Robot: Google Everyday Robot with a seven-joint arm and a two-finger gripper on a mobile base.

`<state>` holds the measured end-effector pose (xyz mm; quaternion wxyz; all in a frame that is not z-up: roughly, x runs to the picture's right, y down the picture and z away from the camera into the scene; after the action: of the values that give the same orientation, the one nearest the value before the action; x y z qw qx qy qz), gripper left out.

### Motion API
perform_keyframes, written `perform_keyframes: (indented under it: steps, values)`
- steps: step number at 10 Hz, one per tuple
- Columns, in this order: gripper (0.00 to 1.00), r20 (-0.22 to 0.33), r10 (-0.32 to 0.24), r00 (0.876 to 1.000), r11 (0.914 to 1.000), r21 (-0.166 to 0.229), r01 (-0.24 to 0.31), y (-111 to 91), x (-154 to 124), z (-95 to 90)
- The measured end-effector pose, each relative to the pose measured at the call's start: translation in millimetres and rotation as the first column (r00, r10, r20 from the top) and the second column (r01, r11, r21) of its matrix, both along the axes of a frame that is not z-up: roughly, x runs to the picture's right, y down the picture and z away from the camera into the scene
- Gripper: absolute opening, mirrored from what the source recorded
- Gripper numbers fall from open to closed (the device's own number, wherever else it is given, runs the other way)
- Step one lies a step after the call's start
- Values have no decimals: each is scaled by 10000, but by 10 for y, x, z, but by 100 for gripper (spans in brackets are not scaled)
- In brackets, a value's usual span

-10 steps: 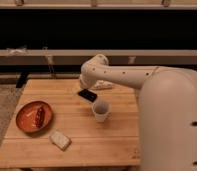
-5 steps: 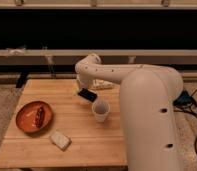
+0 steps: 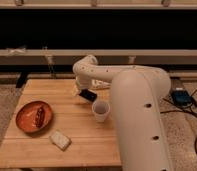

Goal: Place the eraser in the ceramic cup

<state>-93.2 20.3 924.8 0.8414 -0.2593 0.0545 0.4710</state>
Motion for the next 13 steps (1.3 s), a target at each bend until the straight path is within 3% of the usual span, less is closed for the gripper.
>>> perform_keyframes:
  steps: [13]
  values:
    - [80, -770, -201, 9968, 9977, -657, 150, 87, -152, 518]
